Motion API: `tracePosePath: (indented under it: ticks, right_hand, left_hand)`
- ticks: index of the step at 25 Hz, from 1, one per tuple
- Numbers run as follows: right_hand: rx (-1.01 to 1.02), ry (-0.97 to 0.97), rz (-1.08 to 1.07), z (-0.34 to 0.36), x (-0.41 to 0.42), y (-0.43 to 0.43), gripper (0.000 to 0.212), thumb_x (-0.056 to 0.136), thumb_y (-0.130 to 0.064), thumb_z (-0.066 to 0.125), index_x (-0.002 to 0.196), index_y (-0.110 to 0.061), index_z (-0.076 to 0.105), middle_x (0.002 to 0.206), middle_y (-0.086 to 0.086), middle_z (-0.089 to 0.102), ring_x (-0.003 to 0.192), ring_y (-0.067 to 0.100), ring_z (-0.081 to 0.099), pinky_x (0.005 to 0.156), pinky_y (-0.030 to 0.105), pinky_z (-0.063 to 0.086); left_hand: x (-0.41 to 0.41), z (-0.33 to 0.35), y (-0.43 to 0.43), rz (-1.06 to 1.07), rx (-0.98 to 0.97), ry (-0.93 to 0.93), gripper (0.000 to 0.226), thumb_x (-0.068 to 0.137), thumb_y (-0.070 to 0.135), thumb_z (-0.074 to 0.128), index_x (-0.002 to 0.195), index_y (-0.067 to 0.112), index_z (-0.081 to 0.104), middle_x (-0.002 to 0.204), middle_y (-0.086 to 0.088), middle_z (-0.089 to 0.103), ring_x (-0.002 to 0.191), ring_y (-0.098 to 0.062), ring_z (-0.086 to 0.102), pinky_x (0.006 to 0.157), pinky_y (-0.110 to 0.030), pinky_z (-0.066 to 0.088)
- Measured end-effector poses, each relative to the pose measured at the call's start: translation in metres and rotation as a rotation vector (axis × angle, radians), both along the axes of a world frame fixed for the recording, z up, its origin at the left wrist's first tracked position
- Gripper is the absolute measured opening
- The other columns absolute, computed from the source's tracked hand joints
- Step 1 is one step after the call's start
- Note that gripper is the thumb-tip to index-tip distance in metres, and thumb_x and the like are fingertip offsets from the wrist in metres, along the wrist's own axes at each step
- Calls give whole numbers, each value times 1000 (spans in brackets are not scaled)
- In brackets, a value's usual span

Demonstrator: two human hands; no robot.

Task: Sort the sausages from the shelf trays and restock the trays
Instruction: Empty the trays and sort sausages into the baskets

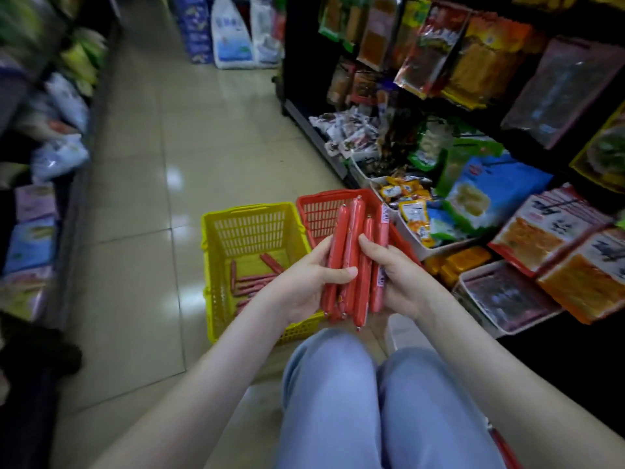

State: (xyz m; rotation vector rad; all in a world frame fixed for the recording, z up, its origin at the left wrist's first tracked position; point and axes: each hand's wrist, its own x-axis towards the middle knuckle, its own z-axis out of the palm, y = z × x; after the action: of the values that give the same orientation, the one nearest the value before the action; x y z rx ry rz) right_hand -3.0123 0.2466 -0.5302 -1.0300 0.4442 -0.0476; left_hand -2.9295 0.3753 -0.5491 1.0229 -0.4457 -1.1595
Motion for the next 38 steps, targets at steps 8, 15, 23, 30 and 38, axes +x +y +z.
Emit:
tracePosePath:
  ticks: [8, 15, 23, 30, 38]
  right_hand:
    - [45, 79, 18, -77, 73, -49, 36, 94, -28, 47, 112, 0, 62, 101, 19, 69, 88, 26, 69, 79, 37, 57]
    - [-233, 366, -140, -169, 110, -129, 16, 91, -19, 58, 87, -10, 46, 58, 7, 45, 32, 9, 35, 32, 17, 30]
    - [-1102, 176, 592, -265, 175, -81, 44, 89, -3, 55, 131, -11, 51, 117, 6, 59, 103, 17, 56, 83, 20, 35]
    - [-1263, 162, 891, -300, 184, -35, 58, 92, -20, 57, 145, -16, 34, 147, 6, 40, 136, 24, 34, 111, 34, 26]
    - [-239, 234, 267, -256, 170, -72, 17, 96, -6, 48, 112, -7, 55, 88, 2, 65, 70, 3, 66, 64, 19, 54]
  left_hand:
    - [56, -73, -50, 209, 190, 15, 60, 78, -13, 65, 128, 16, 50, 116, -18, 64, 104, -30, 64, 87, -45, 55]
    - [131, -163, -70, 398, 393, 173, 51, 81, -9, 61, 125, 16, 51, 96, -8, 66, 79, -21, 64, 70, -41, 54]
    - [185, -220, -5, 695, 512, 258, 27, 88, -11, 48, 99, 12, 58, 75, -4, 71, 65, -14, 70, 58, -30, 59]
    - [183, -235, 23, 767, 594, 219, 43, 86, -10, 53, 124, 10, 52, 95, -7, 67, 74, -14, 70, 68, -32, 59]
    - [147, -230, -60, 314, 382, 191, 46, 85, -12, 53, 127, 6, 50, 110, -17, 66, 91, -26, 67, 71, -32, 58]
